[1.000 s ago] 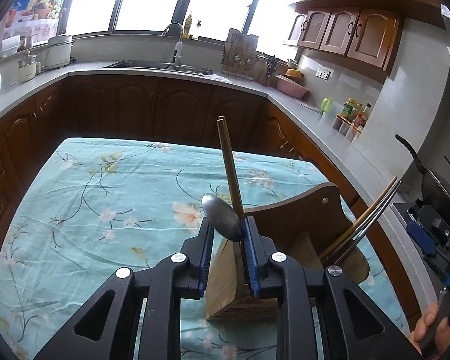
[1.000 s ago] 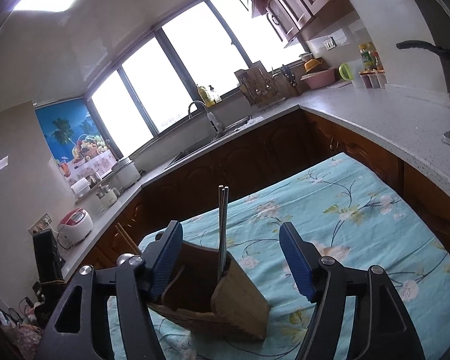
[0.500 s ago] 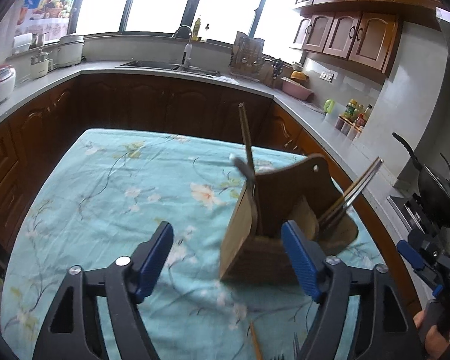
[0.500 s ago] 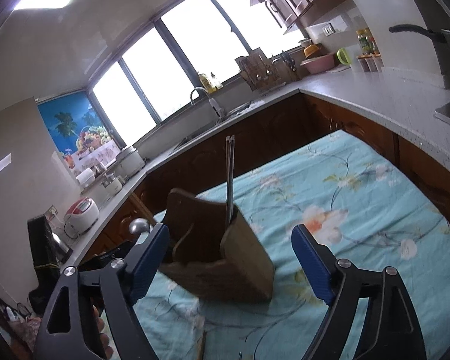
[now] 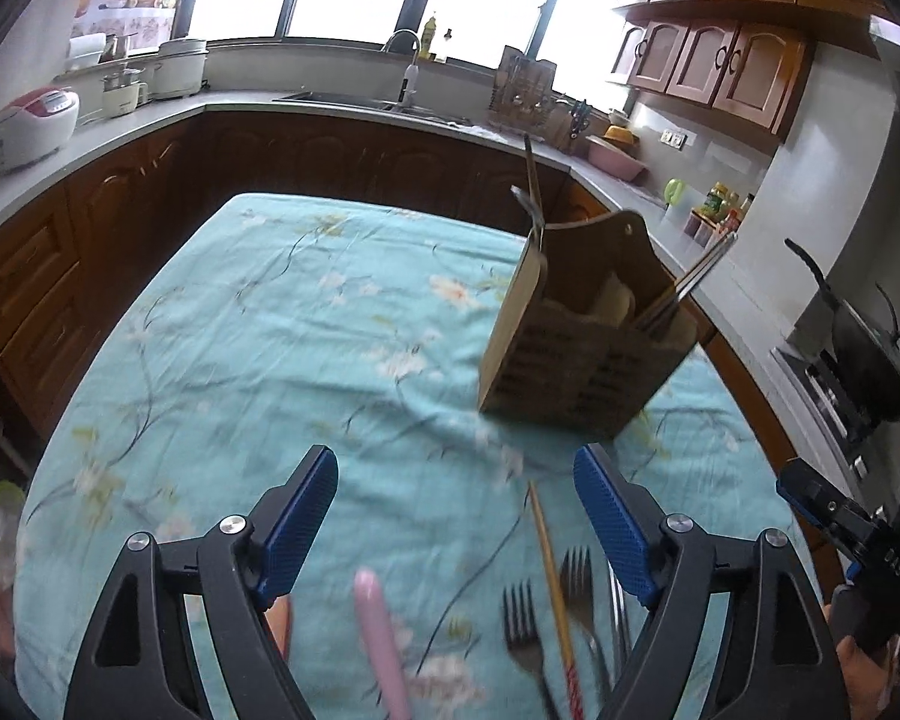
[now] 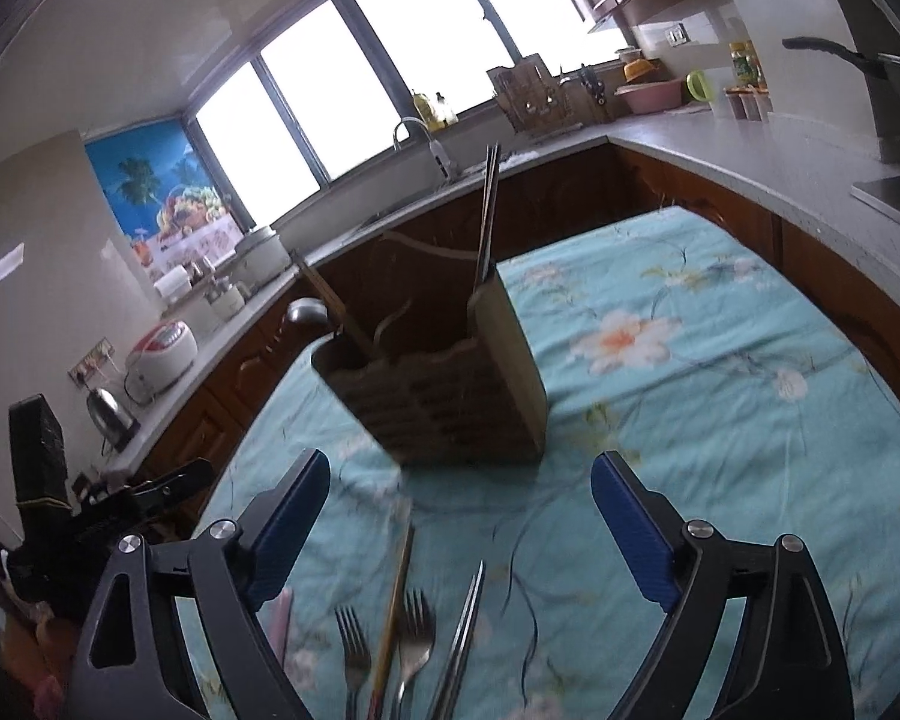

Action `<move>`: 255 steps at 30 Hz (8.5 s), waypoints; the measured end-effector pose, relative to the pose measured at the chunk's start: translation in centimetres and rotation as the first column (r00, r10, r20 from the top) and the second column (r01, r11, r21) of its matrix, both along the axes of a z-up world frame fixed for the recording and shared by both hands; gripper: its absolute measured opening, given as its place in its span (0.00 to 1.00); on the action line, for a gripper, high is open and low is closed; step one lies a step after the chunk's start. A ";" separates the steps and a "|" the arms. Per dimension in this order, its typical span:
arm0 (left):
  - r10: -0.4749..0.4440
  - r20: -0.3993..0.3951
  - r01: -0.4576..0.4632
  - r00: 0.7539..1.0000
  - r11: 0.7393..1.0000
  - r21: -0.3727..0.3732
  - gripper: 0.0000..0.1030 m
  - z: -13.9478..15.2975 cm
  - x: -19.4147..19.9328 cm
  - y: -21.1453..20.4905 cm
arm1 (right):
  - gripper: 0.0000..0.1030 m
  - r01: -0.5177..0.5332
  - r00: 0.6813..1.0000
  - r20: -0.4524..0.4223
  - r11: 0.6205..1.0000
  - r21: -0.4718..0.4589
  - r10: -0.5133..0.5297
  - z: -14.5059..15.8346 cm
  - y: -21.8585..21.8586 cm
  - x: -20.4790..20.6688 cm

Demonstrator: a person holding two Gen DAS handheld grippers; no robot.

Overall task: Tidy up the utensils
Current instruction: 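Move both open tools back over the remaining utensils, then grasp a metal fork with the left tool while the right tool grasps a metal chopstick, then lift the fork and metal chopstick and carry them over the wooden caddy, then lower the fork and chopstick into the caddy and open both tools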

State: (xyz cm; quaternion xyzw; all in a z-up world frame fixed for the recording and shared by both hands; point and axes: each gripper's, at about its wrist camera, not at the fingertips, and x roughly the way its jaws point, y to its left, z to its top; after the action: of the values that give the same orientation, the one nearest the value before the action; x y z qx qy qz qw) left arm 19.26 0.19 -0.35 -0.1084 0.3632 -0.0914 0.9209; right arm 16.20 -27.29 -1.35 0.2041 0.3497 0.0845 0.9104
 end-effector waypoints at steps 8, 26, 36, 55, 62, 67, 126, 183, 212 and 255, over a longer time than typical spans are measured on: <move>0.003 -0.033 -0.003 0.999 1.000 0.000 0.79 -0.4 -3.9 0.4 | 0.88 -0.024 0.999 -0.030 0.999 -0.046 0.023 -0.9 1.4 -3.0; -0.022 -0.089 0.023 0.996 1.000 0.008 0.79 -3.0 -5.7 -0.5 | 0.88 -0.027 0.997 -0.081 0.995 -0.095 0.019 -3.3 2.1 -6.0; -0.043 -0.131 0.050 0.990 0.997 0.054 0.77 -4.2 -3.3 -1.8 | 0.75 -0.053 0.989 -0.144 0.989 -0.139 0.033 -4.5 2.6 -4.1; -0.115 -0.198 0.131 0.974 0.989 0.074 0.77 -6.8 0.5 -3.8 | 0.48 -0.180 0.943 -0.328 0.918 -0.353 0.059 -9.2 5.0 -0.2; -0.125 -0.222 0.148 0.967 0.985 0.087 0.77 -7.6 1.6 -4.4 | 0.47 -0.172 0.945 -0.317 0.940 -0.295 0.073 -8.5 3.5 0.0; -0.112 -0.220 0.133 0.969 0.987 0.085 0.77 -7.2 1.4 -3.5 | 0.44 -0.271 0.930 -0.337 0.893 -0.359 0.146 -9.0 7.1 -0.2; -0.209 -0.223 0.222 0.952 0.974 0.034 0.01 -6.3 1.1 -4.7 | 0.08 -0.244 0.907 -0.409 0.915 -0.321 0.098 -9.9 4.4 4.8; -0.103 0.094 0.099 0.990 0.994 0.040 0.01 7.6 -5.6 1.2 | 0.04 -0.059 0.986 0.152 0.995 -0.078 0.070 8.3 1.6 -2.7; -0.054 0.193 0.057 0.980 0.998 -0.008 0.01 10.7 4.7 0.8 | 0.04 0.022 0.961 0.277 0.999 -0.040 -0.010 12.2 -1.3 5.2; -0.103 0.186 0.080 0.977 0.988 0.129 0.01 4.8 16.1 -7.2 | 0.04 0.101 0.964 0.251 0.994 -0.044 -0.086 4.5 -2.5 12.8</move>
State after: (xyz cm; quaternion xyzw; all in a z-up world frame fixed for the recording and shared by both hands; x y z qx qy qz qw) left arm 35.39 -7.03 4.45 -0.0265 0.2819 -0.1219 0.9513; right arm 28.97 -29.79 3.19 0.1824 0.2252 0.0565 0.9554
